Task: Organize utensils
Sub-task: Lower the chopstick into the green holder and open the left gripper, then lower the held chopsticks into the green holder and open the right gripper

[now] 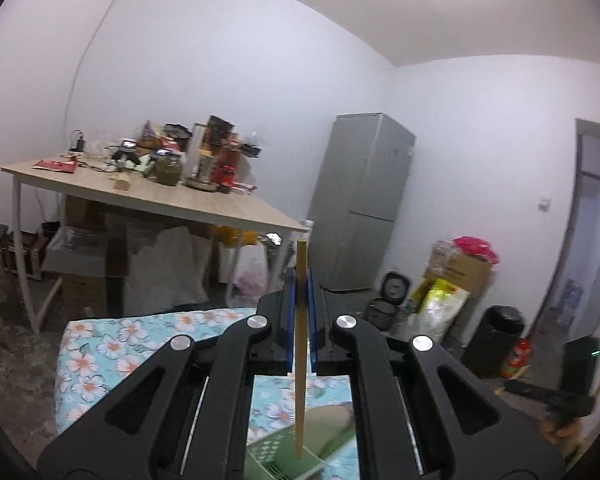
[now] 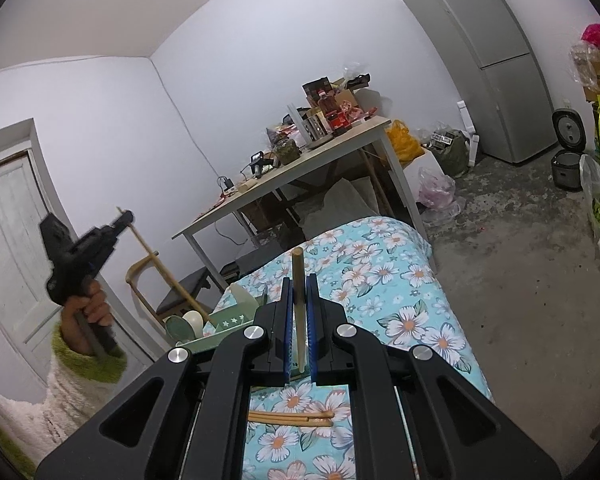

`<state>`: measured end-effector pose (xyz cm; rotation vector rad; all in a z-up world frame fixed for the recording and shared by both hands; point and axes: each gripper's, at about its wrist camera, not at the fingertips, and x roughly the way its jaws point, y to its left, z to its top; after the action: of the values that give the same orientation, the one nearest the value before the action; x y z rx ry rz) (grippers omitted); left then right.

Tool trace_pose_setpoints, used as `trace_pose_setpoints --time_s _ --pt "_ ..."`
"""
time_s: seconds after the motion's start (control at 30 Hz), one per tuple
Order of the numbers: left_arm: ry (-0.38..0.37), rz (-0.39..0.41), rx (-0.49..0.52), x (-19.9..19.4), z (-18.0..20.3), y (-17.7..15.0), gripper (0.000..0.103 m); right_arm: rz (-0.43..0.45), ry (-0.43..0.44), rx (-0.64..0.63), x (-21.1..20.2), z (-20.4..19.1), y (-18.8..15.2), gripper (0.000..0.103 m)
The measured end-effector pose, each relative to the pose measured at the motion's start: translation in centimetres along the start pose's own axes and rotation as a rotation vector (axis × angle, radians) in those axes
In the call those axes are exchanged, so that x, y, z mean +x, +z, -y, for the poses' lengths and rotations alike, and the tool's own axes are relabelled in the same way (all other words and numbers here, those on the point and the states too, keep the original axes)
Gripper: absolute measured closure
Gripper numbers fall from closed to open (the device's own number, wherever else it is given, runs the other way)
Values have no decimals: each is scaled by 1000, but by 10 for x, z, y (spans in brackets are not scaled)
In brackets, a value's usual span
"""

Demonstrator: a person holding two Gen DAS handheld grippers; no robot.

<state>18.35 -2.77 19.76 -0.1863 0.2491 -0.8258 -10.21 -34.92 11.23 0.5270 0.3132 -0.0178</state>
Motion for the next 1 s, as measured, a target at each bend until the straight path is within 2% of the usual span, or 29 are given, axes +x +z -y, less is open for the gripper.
trace_pose_setpoints --time_s 0.13,0.27,0.5,0.53,0.57,0.63,0.7,0.9,1.0 --pt "40 -42 -17 24 -13 -22 98 -6 5 -5 2 -2 0 97" --pt "99 -88 19 40 -19 -48 98 -5 20 -16 3 -8 2 97" --pt "109 -163 0 45 -31 -74 97 31 107 -41 0 -26 22 97" --pt "110 -166 -1 44 -32 -76 92 37 123 -46 0 -30 25 96" --pt "112 -170 -5 42 -33 -76 80 44 147 -51 1 -35 29 96" --pt "125 -171 -11 39 -37 -76 67 51 181 -62 4 -44 36 96" --pt "132 -167 -11 34 -39 -75 66 56 207 -80 10 -54 42 97" --pt "142 -137 10 6 -34 -74 54 49 269 -148 36 -88 55 97" --pt "140 -127 18 -11 -31 -75 51 36 264 -190 53 -102 56 97"
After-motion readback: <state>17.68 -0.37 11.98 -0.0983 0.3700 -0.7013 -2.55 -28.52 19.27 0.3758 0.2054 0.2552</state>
